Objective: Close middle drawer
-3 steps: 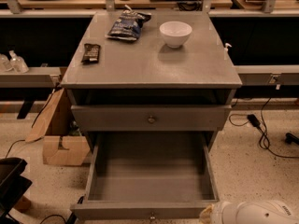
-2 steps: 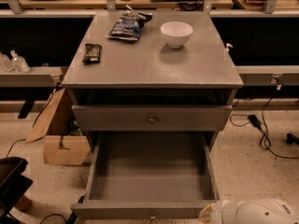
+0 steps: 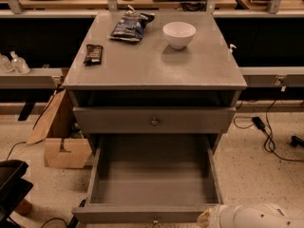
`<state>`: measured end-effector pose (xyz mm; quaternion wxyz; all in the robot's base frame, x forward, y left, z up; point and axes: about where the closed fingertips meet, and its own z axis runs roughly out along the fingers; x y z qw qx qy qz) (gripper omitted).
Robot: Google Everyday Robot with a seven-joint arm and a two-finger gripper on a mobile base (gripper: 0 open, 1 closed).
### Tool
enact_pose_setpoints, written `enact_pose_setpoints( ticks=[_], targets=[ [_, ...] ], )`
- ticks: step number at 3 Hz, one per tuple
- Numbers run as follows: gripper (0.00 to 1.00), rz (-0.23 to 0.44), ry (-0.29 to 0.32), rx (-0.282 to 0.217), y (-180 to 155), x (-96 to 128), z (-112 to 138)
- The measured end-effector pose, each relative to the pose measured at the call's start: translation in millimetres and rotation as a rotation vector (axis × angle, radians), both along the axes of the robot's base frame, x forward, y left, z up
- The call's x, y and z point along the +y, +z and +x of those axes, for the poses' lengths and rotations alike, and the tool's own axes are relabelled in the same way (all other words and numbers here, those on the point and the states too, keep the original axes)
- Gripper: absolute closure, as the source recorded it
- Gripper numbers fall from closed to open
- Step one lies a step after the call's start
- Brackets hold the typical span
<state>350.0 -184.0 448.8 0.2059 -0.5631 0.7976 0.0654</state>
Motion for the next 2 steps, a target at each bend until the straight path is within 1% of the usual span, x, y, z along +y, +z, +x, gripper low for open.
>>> enact_pose_setpoints(
  ticks=[1, 2],
  targets=[
    [1.0, 0.059, 0.012, 0.005, -35.7, 8.3, 8.0],
    [1.0, 0.096, 0.034, 0.009, -66.6, 13.3, 21.8]
  ],
)
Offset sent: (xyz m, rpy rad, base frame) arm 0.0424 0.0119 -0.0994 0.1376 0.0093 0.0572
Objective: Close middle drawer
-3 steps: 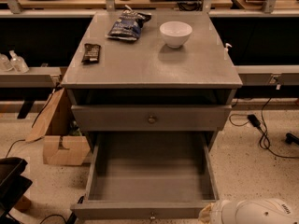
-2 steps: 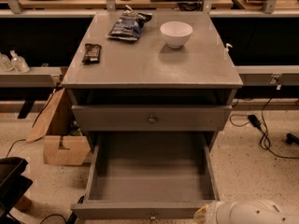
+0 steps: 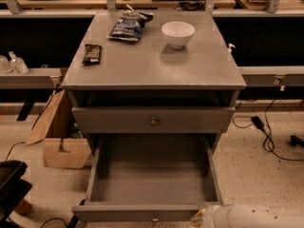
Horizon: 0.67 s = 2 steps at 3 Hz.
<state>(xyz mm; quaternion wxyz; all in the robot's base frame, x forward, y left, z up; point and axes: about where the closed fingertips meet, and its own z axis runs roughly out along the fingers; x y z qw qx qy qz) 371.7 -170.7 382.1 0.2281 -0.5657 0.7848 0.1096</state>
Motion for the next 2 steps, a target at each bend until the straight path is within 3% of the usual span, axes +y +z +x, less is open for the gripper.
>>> enact_pose_setpoints(
  ticks=[2],
  targets=[
    [1.0, 0.0, 0.015, -0.005, -6.4, 3.3, 8.2]
  ],
)
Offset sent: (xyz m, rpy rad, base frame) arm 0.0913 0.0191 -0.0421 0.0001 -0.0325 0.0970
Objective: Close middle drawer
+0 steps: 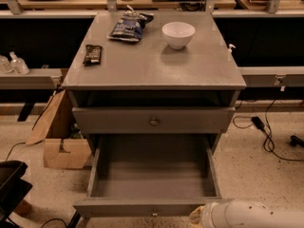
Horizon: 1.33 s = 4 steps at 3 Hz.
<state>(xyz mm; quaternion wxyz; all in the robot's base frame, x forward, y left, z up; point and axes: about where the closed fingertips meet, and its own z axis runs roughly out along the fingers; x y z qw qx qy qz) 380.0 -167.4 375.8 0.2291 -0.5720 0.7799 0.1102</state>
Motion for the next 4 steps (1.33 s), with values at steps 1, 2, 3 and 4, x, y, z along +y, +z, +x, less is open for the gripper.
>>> enact_pose_setpoints(
  ticks=[1, 2, 3, 4],
  targets=[
    [1.0, 0.0, 0.0, 0.0, 0.0, 0.0, 0.0],
    [1.0, 0.008, 0.017, -0.007, -11.0, 6.3, 24.5],
    [1.0, 0.008, 0.017, -0.007, -9.6, 6.1, 21.3],
    [1.0, 0.015, 0.032, -0.014, -16.9, 11.4, 46.3]
  ],
)
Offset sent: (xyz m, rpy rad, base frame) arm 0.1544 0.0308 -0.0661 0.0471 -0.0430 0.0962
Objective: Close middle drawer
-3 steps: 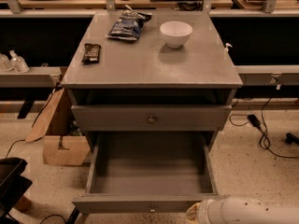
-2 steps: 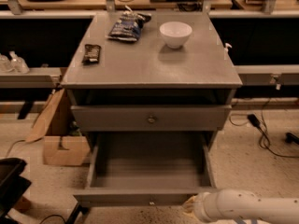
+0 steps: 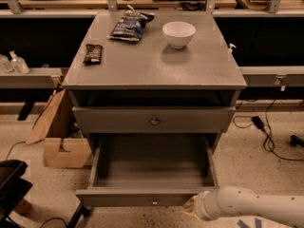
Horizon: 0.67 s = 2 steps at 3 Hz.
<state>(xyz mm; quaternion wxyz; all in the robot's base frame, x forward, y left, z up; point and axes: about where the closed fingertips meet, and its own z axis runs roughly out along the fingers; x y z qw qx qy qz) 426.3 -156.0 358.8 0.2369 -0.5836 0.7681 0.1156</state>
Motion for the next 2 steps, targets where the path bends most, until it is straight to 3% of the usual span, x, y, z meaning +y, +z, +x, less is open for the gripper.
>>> enact_pose_setpoints(
  ticks=[1, 2],
  targets=[
    [1.0, 0.007, 0.02, -0.001, -6.2, 6.2, 13.1],
    [1.0, 0.017, 0.042, -0.023, -8.8, 12.8, 48.9]
  ],
)
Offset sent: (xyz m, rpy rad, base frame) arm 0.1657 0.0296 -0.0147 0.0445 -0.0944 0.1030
